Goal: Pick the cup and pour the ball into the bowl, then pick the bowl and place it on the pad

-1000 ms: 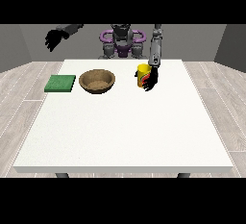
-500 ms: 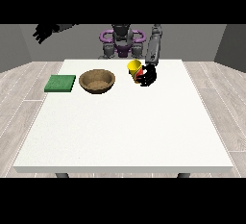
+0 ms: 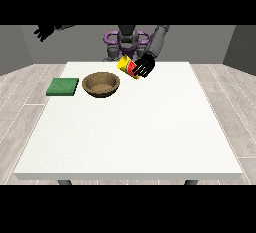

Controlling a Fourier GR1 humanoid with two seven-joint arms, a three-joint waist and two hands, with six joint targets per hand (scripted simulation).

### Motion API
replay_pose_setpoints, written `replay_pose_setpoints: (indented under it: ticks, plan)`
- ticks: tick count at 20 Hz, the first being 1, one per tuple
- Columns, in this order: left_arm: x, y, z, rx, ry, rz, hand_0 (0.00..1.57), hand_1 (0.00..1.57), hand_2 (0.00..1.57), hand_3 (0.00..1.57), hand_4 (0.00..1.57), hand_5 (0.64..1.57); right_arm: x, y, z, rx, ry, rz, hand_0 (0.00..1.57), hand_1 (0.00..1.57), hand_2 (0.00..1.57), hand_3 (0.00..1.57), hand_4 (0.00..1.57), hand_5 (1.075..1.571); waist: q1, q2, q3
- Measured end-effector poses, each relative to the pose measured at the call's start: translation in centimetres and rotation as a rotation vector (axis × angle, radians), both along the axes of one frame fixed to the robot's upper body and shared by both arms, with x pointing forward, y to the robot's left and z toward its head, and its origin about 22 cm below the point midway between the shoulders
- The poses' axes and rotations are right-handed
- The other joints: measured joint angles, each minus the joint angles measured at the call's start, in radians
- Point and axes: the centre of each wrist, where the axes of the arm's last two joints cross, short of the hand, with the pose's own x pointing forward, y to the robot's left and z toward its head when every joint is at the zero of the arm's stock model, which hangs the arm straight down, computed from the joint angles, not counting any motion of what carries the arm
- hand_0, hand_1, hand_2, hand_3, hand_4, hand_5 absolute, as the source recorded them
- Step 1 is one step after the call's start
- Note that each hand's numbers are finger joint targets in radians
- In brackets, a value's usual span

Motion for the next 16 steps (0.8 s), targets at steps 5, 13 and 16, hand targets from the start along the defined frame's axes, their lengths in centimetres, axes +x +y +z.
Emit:
replay_pose_setpoints:
  ticks: [5, 13, 16]
  plan:
    - [0.9, -4.2, 1.1, 0.207, 0.038, -0.021, 1.36, 1.36, 1.57, 1.57, 1.46, 1.535, -0.4, -2.0, -1.7, 0.014, 0.041, -0.038, 0.00, 0.00, 0.00, 0.00, 0.69, 1.560, 0.042, -0.035, -0.0018]
    - [2.1, -9.1, 3.8, 0.531, 0.061, -0.029, 1.35, 1.35, 1.57, 1.57, 1.36, 1.563, -0.3, -3.2, -3.3, 0.035, 0.094, -0.038, 0.00, 0.00, 0.00, 0.13, 0.69, 1.554, 0.044, -0.079, -0.0035]
    - [2.6, -10.6, 5.3, 0.672, 0.038, -0.008, 1.49, 1.49, 1.57, 1.57, 1.19, 1.561, 0.0, -2.8, -3.8, 0.031, 0.107, -0.031, 0.00, 0.00, 0.00, 0.25, 0.70, 1.555, 0.040, -0.085, -0.0035]
